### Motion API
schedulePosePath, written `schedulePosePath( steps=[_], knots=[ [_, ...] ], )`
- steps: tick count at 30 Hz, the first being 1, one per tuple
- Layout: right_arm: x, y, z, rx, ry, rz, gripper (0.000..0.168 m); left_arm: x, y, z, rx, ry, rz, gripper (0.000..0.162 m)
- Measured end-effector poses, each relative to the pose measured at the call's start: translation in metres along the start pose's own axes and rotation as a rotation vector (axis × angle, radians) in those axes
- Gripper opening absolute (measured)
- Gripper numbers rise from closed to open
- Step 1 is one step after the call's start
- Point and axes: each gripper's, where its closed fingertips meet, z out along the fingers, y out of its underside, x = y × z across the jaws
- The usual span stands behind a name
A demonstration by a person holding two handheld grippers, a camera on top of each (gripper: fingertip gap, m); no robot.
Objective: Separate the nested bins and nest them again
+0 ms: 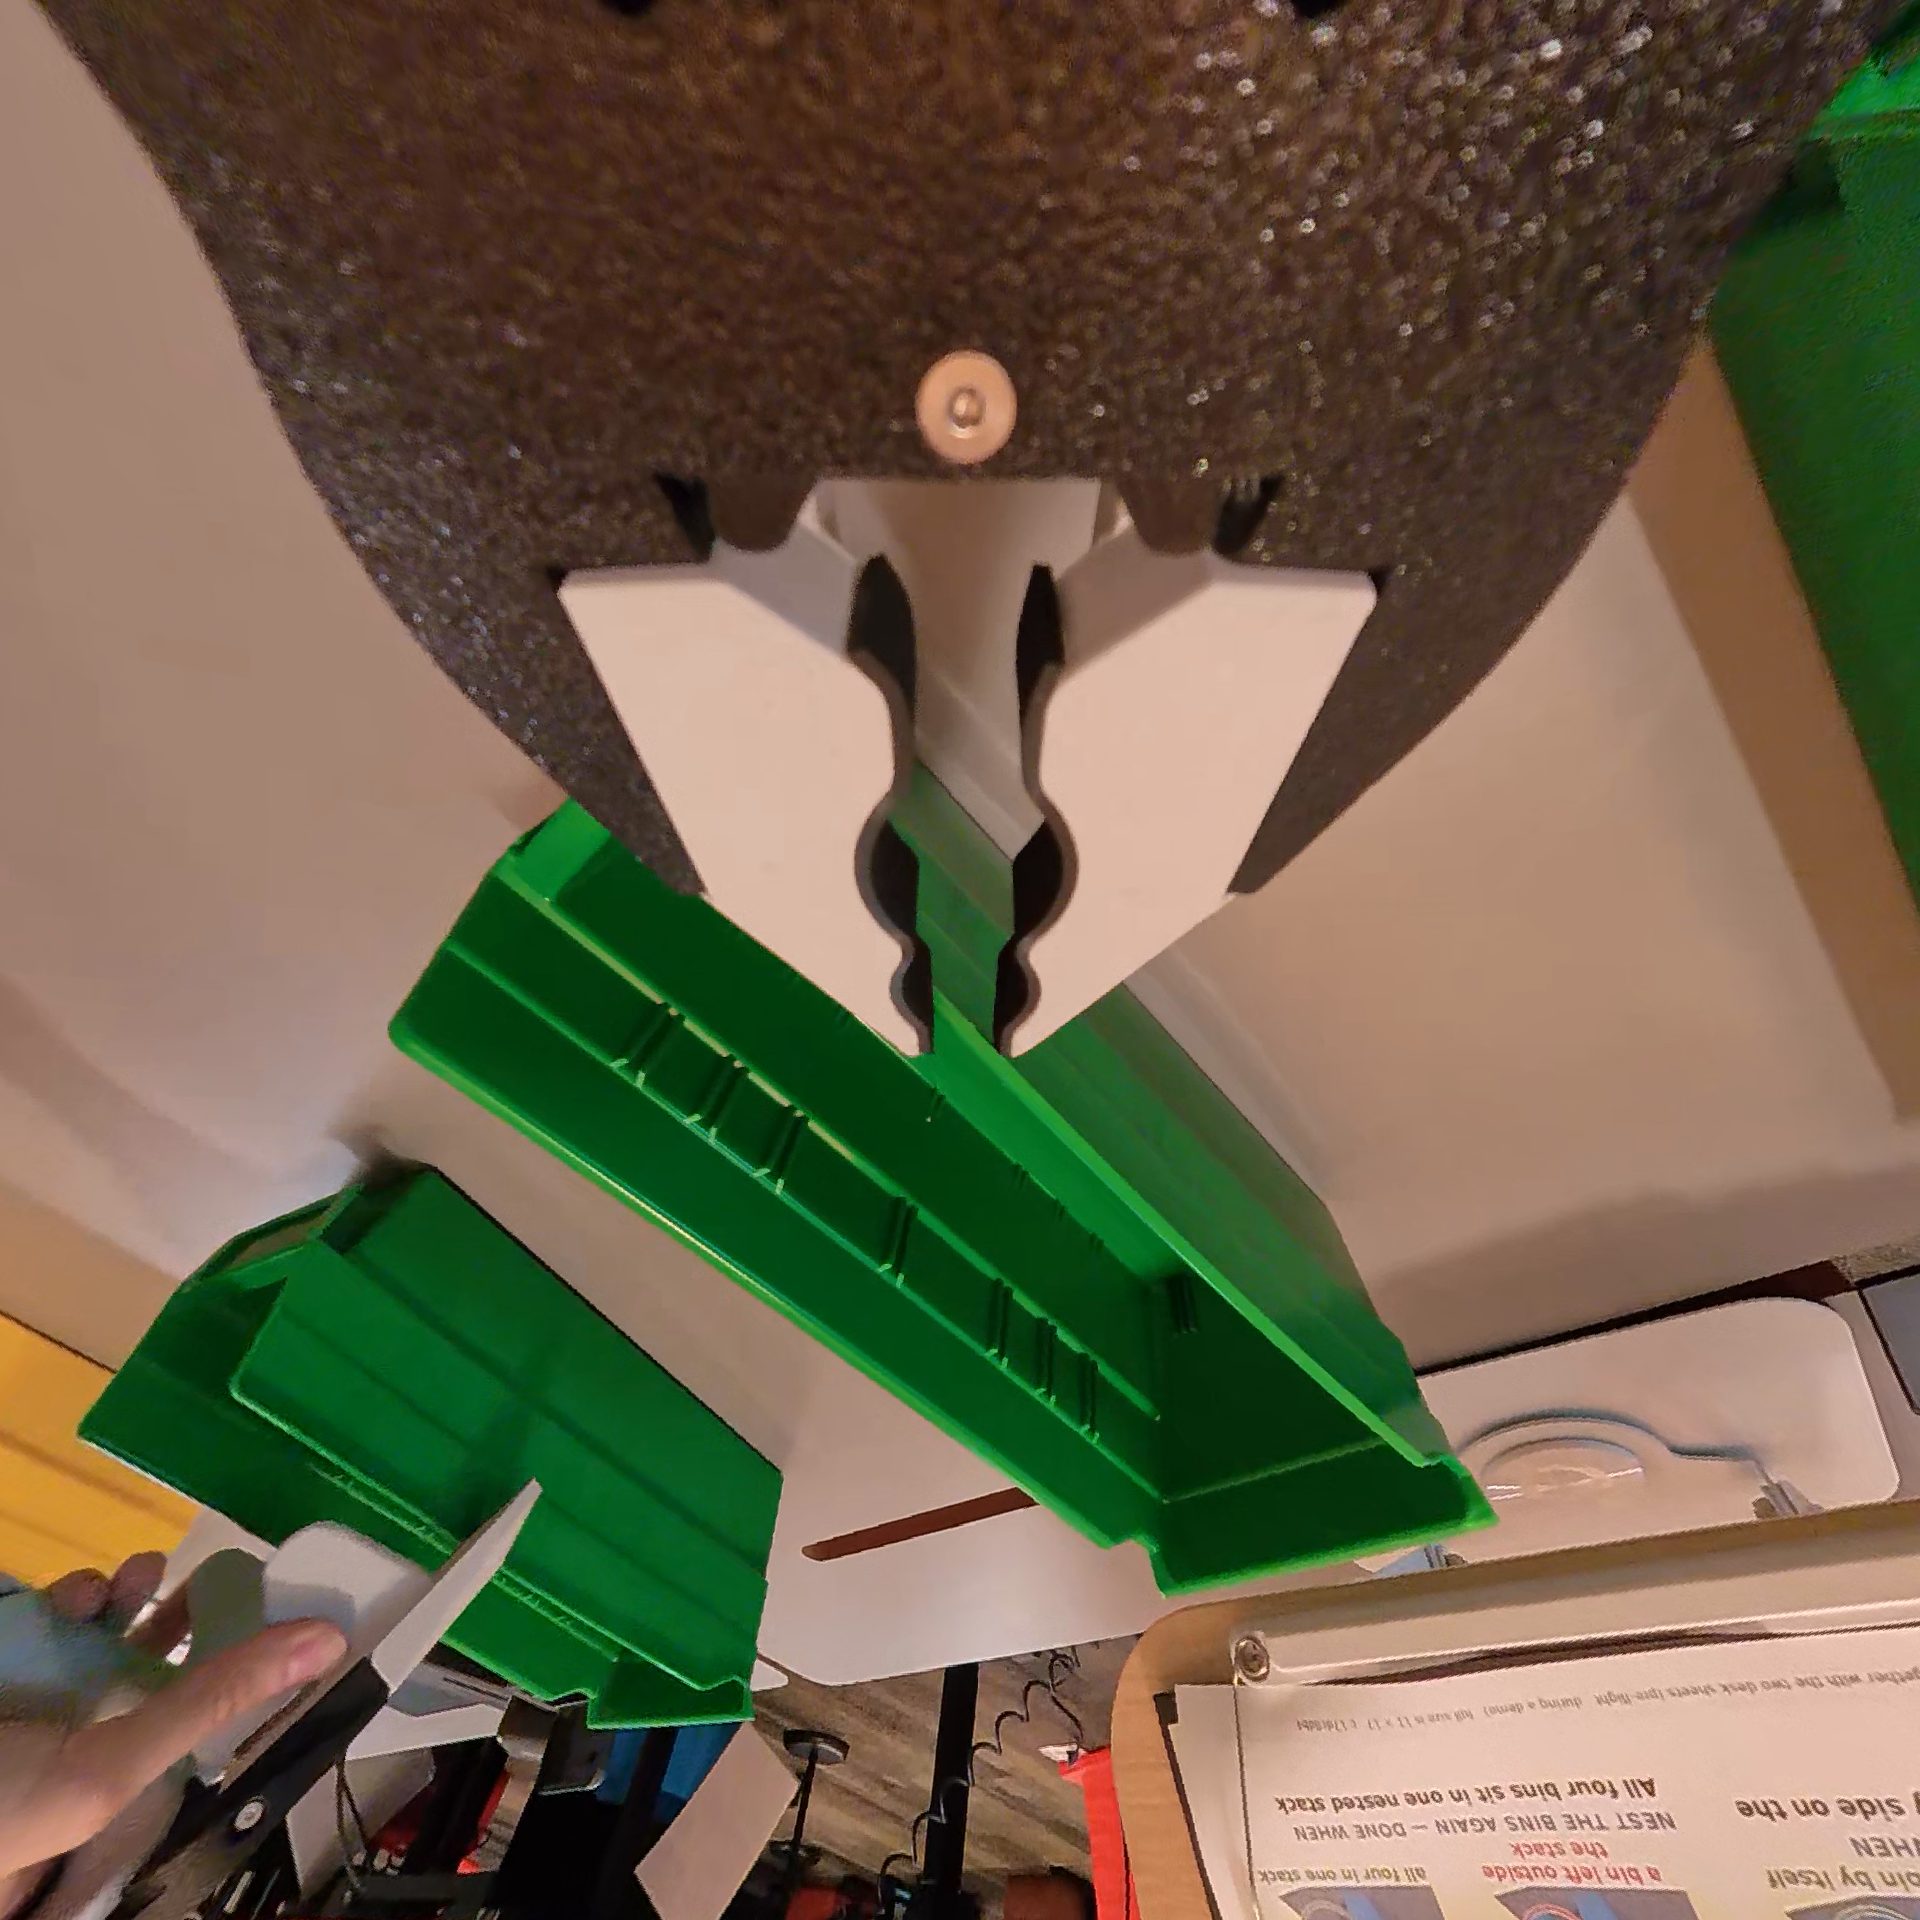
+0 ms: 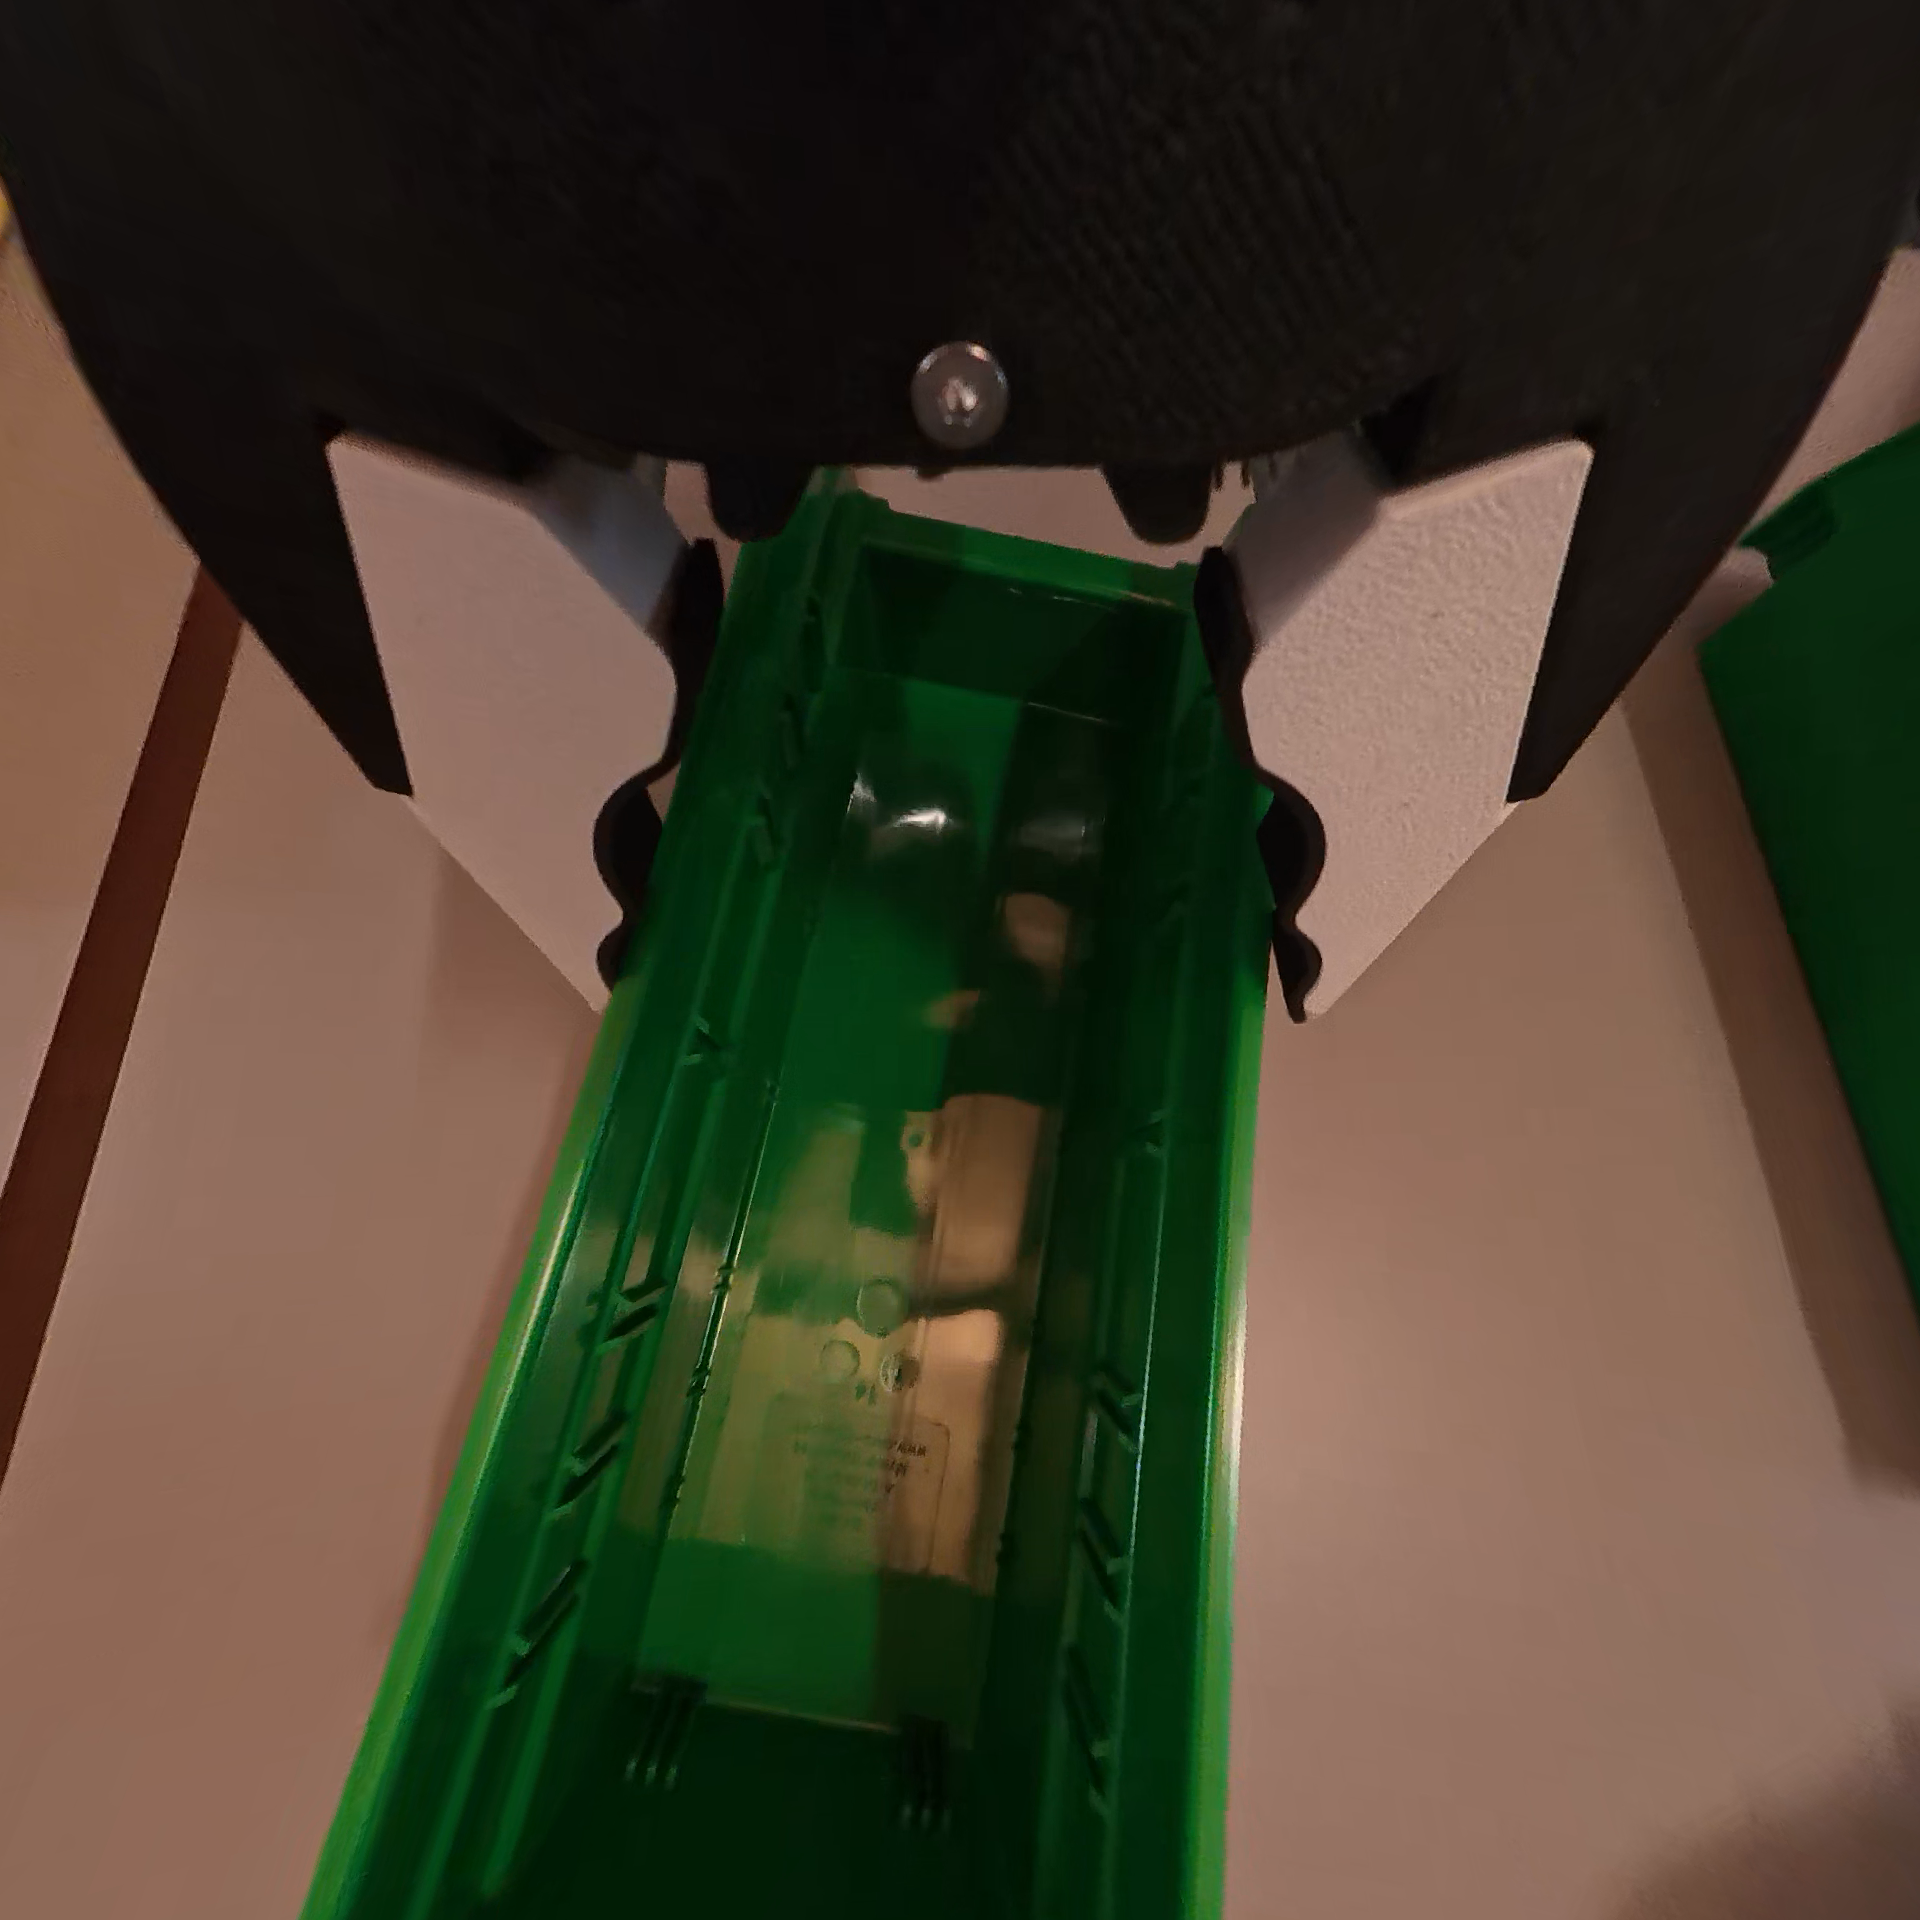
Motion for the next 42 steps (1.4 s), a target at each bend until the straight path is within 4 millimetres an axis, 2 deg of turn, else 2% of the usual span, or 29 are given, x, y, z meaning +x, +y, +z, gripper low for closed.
schedulePosePath(
  steps=[2,4,8,10,13,15,17,18,22,25,27,31,33,36,39,42],
  knots=[
    [-0.001,-0.003,0.000,0.026,-0.007,0.022,0.120,-0.004,-0.001,0.000,0.008,-0.024,0.012,0.019],
    [-0.003,-0.005,-0.003,0.048,-0.024,0.009,0.127,-0.001,-0.004,0.000,0.031,-0.010,0.015,0.042],
    [0.007,-0.011,-0.028,0.120,0.061,-0.102,0.132,0.010,-0.026,-0.010,0.163,0.054,-0.025,0.062],
    [0.010,-0.020,-0.053,0.222,0.131,-0.181,0.129,0.004,-0.035,-0.018,0.217,0.014,0.016,0.067],
    [0.031,-0.034,-0.117,0.531,0.465,-0.291,0.123,-0.010,-0.042,-0.027,0.257,-0.077,0.082,0.076],
    [0.028,-0.026,-0.156,0.756,0.639,-0.357,0.116,-0.012,-0.047,-0.031,0.277,-0.086,0.099,0.079],
    [0.014,-0.011,-0.179,0.977,0.708,-0.398,0.112,-0.015,-0.050,-0.037,0.275,-0.086,0.095,0.084],
    [0.005,0.000,-0.180,1.041,0.692,-0.410,0.122,-0.019,-0.051,-0.041,0.267,-0.104,0.098,0.088],
    [-0.024,0.044,-0.152,1.088,0.484,-0.334,0.143,-0.051,-0.050,-0.060,0.194,-0.244,0.122,0.106],
    [-0.045,0.069,-0.142,1.137,0.404,-0.347,0.145,-0.084,-0.045,-0.079,0.141,-0.355,0.063,0.112],
    [-0.056,0.081,-0.132,1.135,0.357,-0.373,0.147,-0.108,-0.044,-0.088,0.083,-0.404,0.028,0.122],
    [-0.067,0.090,-0.117,1.120,0.295,-0.398,0.149,-0.164,-0.048,-0.100,-0.098,-0.499,-0.023,0.138],
    [-0.072,0.089,-0.114,1.104,0.268,-0.426,0.149,-0.188,-0.049,-0.098,-0.207,-0.495,-0.064,0.138],
    [-0.067,0.089,-0.114,1.102,0.278,-0.422,0.148,-0.219,-0.046,-0.090,-0.367,-0.480,-0.144,0.138],
    [-0.072,0.090,-0.114,1.106,0.214,-0.408,0.147,-0.246,-0.038,-0.077,-0.505,-0.491,-0.203,0.138],
    [-0.078,0.092,-0.114,1.102,0.180,-0.419,0.146,-0.261,-0.023,-0.062,-0.654,-0.500,-0.256,0.138]
  ],
)
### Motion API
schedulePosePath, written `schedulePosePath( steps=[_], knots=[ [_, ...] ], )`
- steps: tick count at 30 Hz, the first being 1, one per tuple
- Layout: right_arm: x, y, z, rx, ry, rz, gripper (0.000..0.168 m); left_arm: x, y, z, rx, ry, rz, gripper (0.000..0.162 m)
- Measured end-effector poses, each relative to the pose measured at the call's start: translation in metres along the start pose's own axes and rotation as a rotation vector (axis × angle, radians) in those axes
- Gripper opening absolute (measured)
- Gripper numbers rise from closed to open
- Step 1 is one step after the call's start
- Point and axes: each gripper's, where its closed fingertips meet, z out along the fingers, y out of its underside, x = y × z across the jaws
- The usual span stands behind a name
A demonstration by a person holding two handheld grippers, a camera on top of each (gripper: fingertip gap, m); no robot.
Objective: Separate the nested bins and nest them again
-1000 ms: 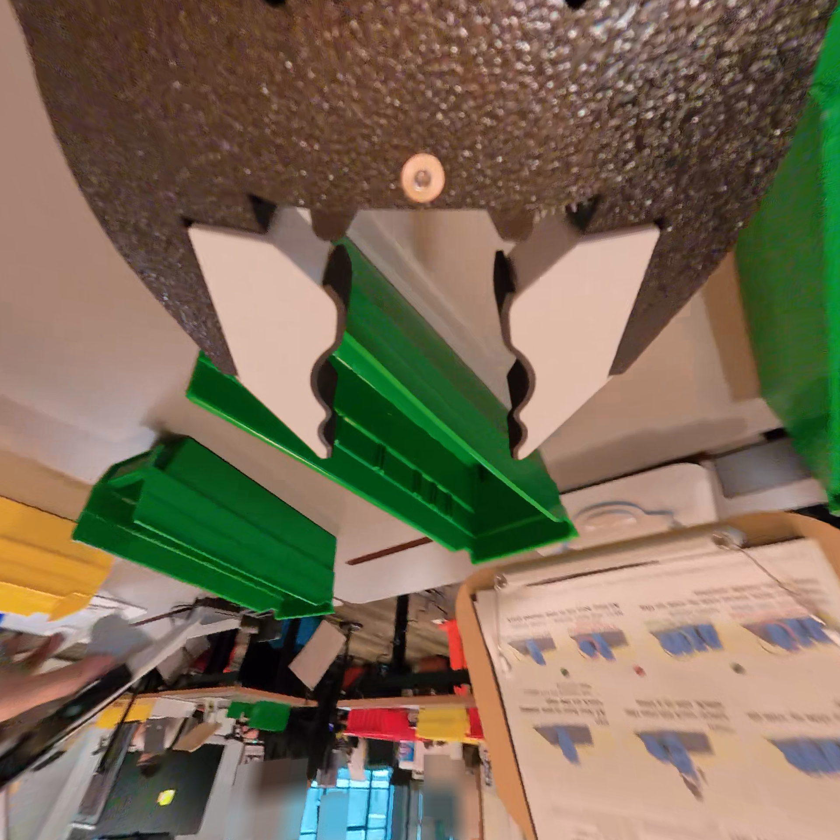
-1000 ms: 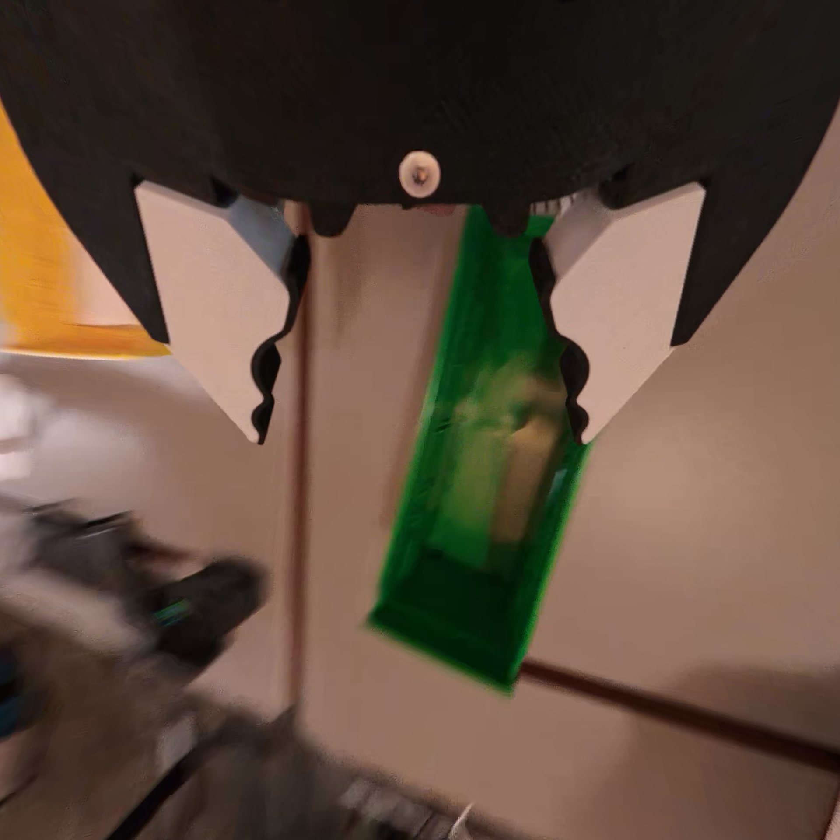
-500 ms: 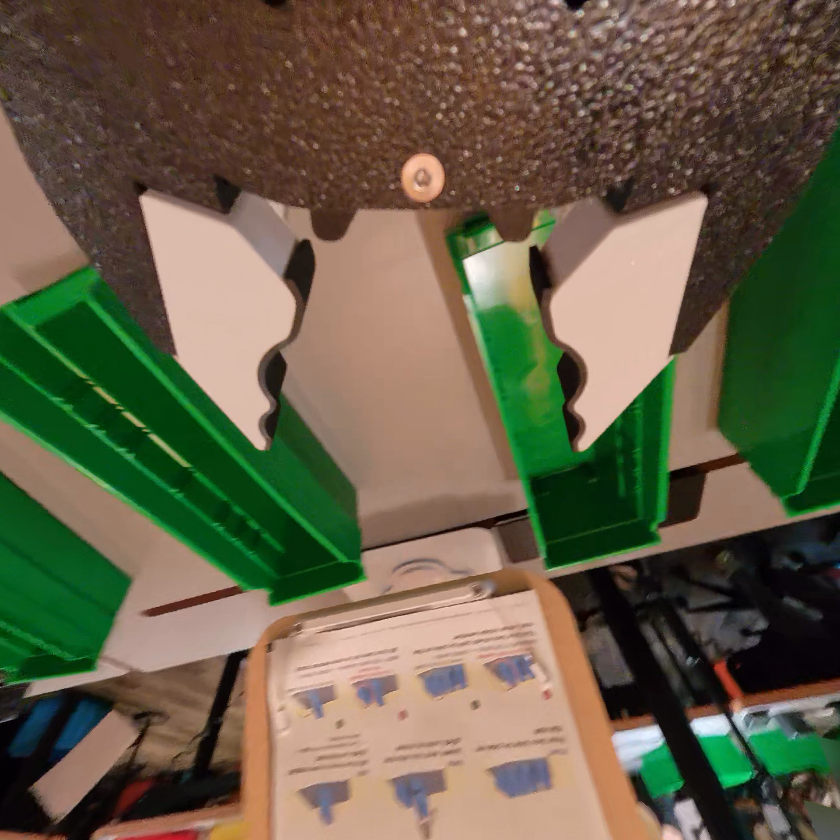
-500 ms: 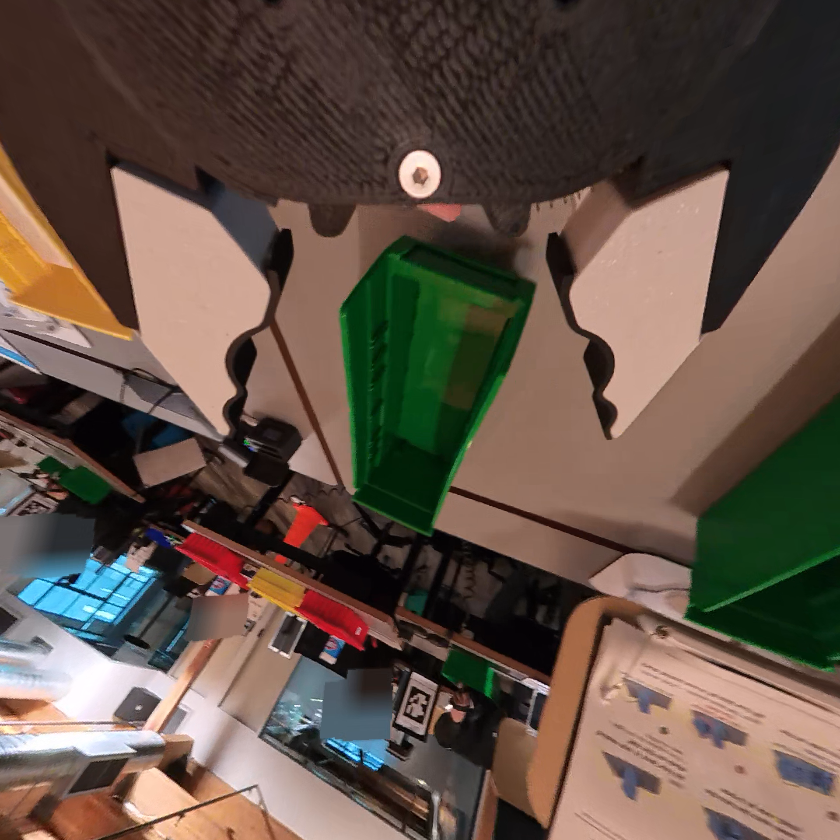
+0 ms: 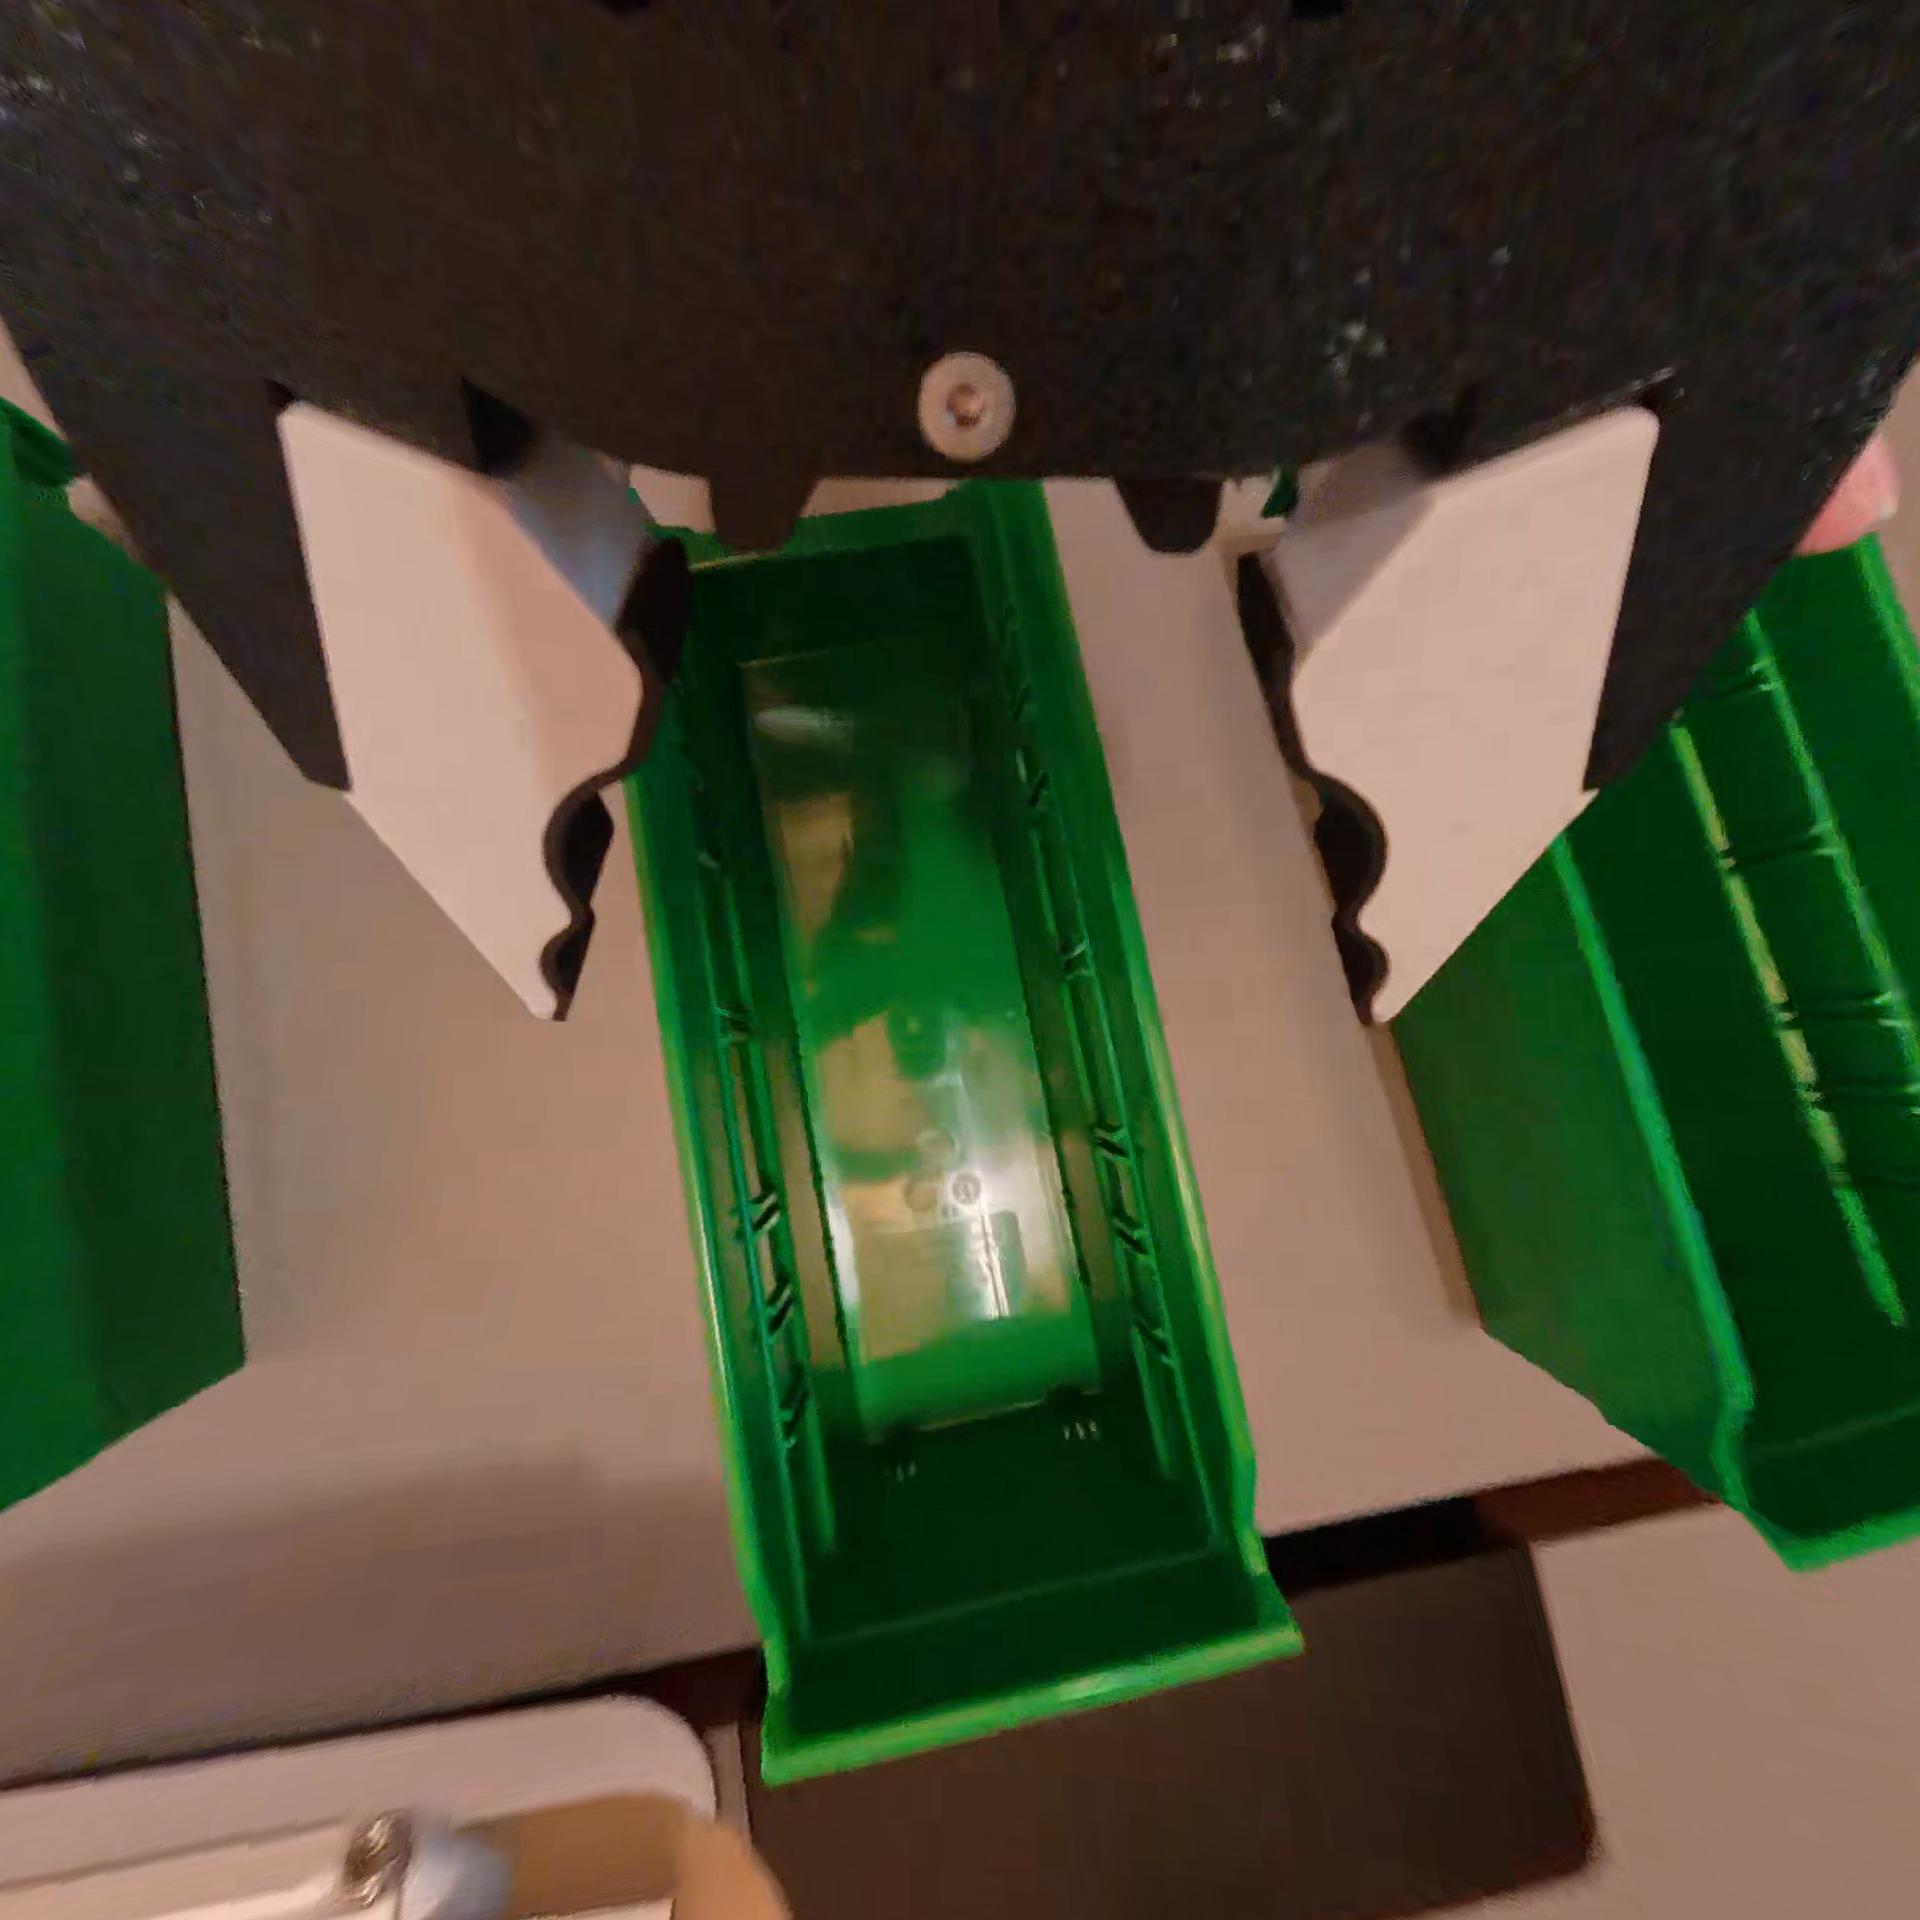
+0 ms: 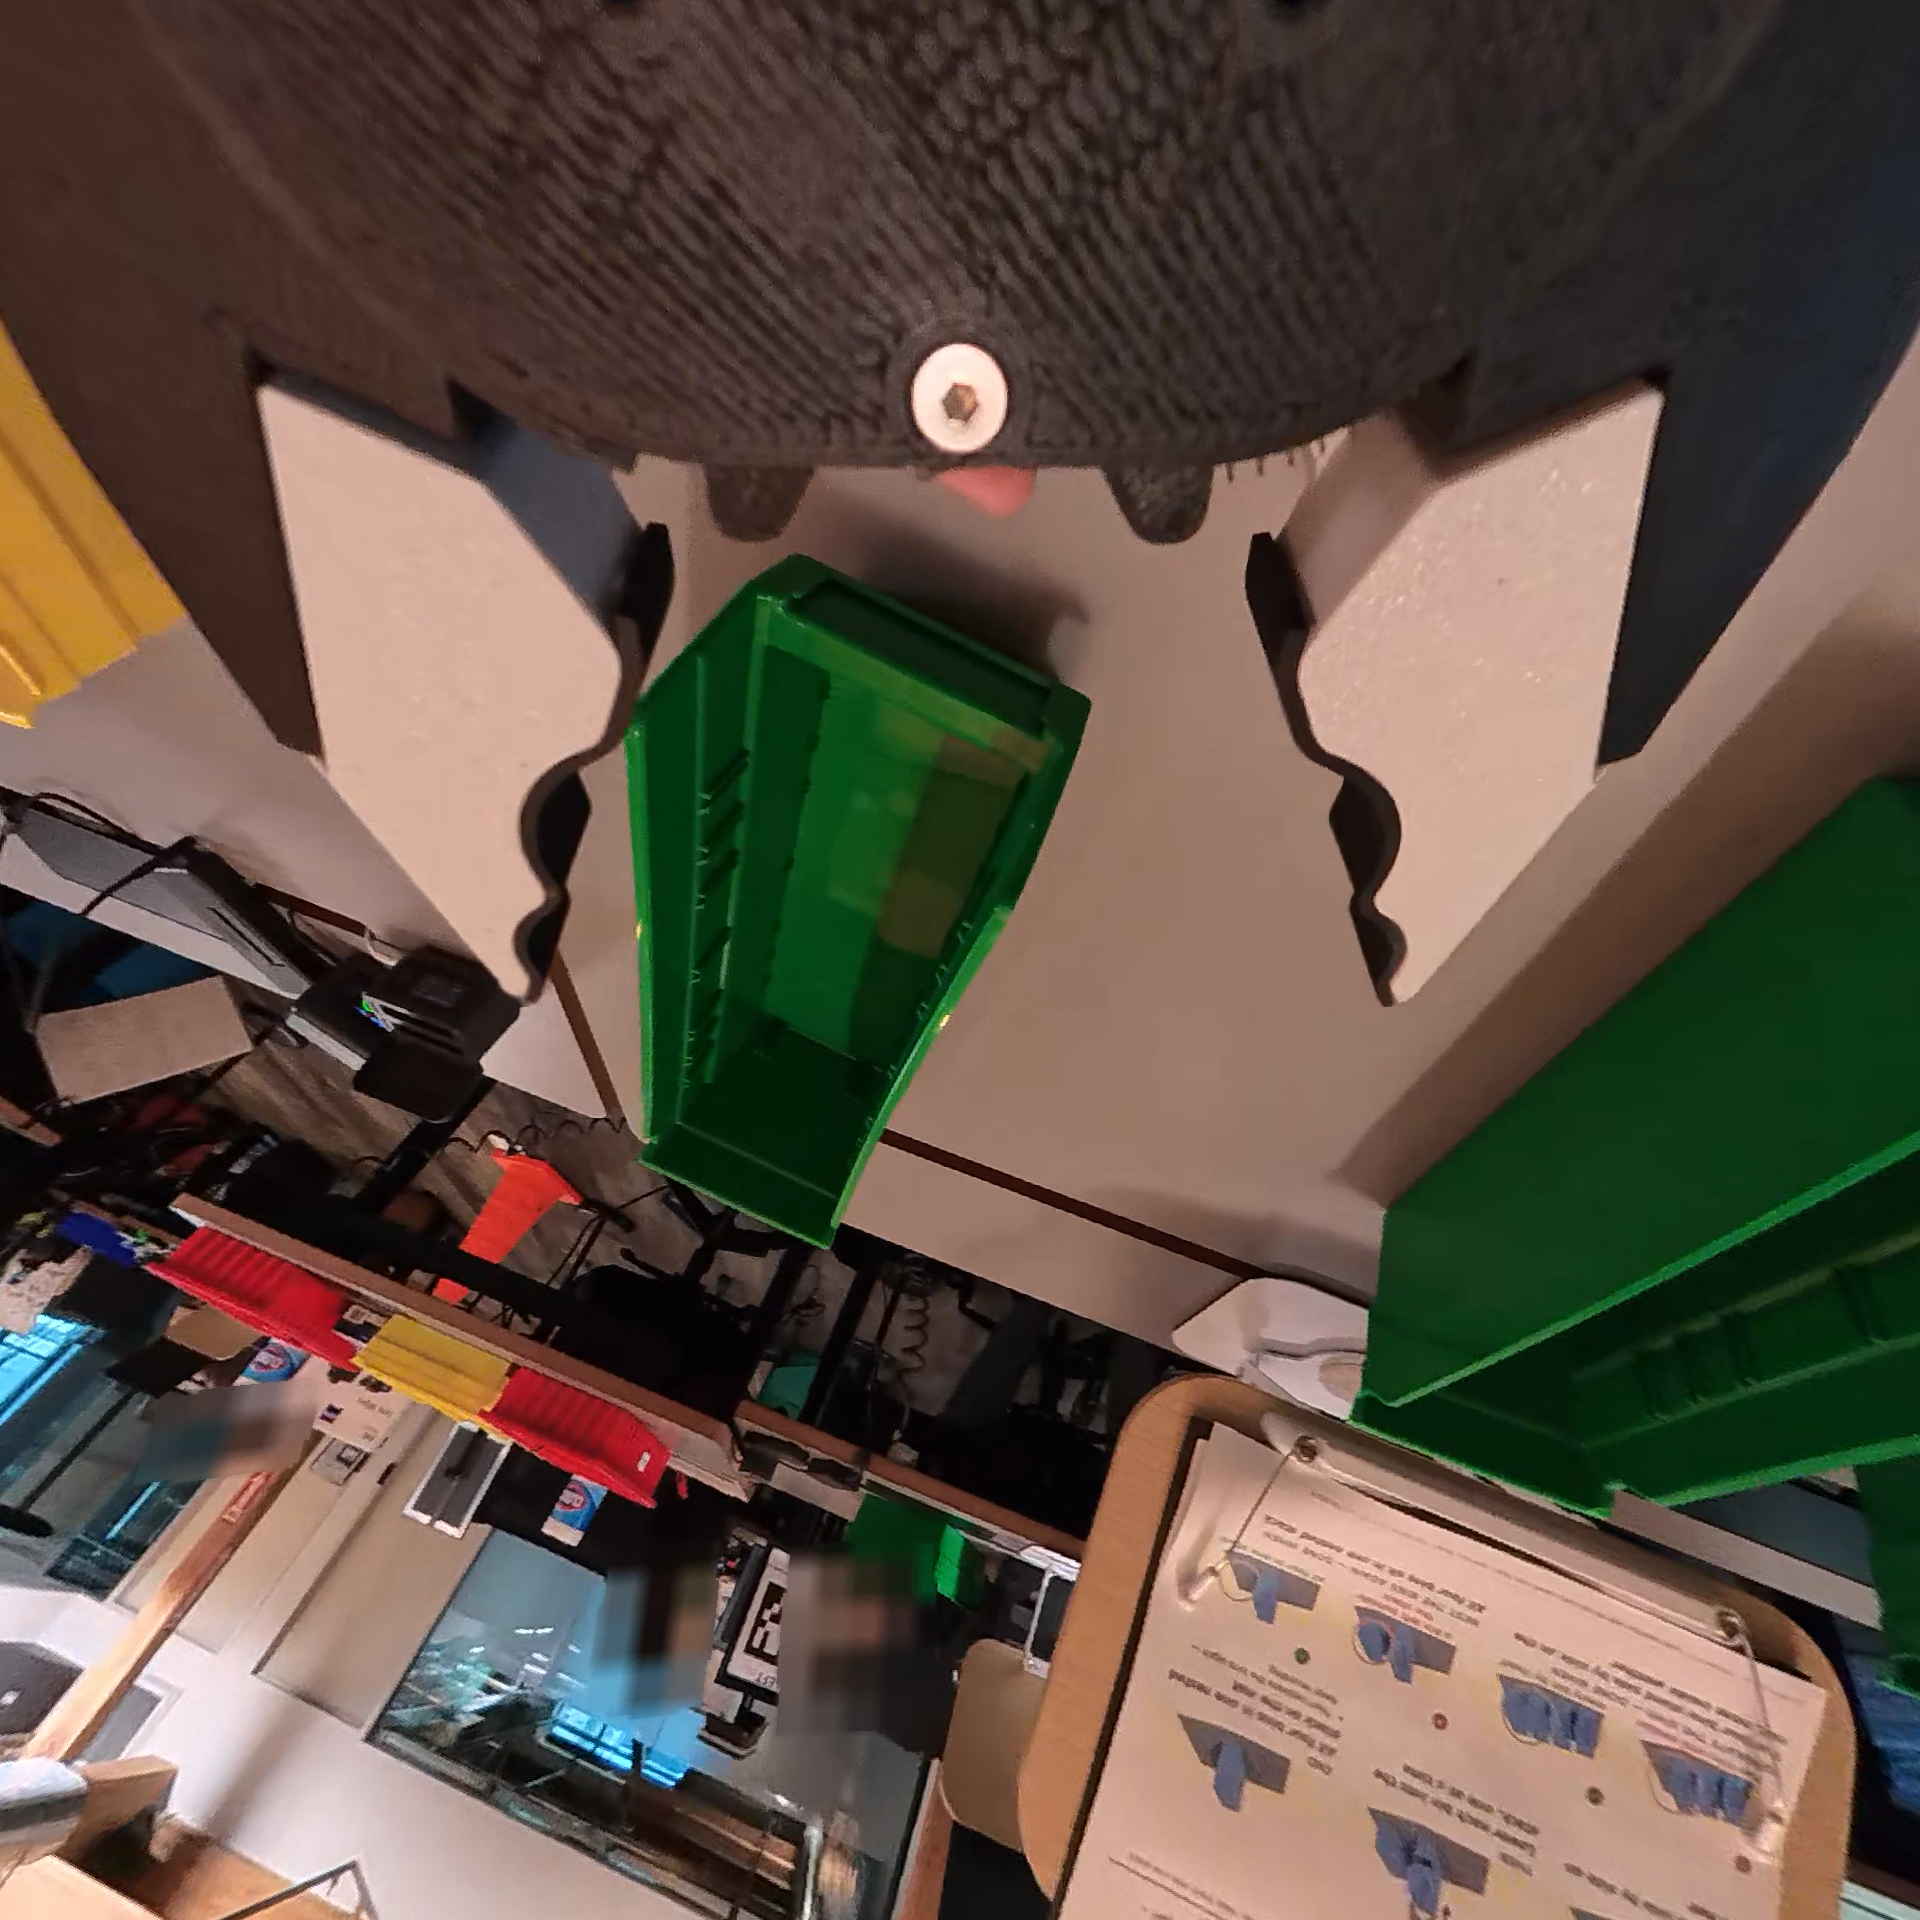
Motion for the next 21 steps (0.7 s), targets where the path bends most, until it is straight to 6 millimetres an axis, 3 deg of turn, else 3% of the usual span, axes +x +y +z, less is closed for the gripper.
schedulePosePath(
  steps=[5,10,12,21],
  knots=[
    [0.000,-0.001,-0.003,-0.001,-0.023,0.006,0.145,0.006,0.006,0.033,-0.181,0.010,-0.064,0.138],
    [0.005,0.005,-0.004,-0.014,-0.035,0.029,0.143,0.012,0.031,0.059,-0.325,-0.003,-0.094,0.144],
    [0.006,0.006,-0.003,-0.013,-0.045,0.050,0.141,0.011,0.030,0.061,-0.318,-0.024,-0.092,0.144],
    [0.002,0.008,-0.003,-0.002,-0.102,0.114,0.134,0.009,0.043,0.047,-0.397,-0.007,-0.143,0.112]
  ],
)
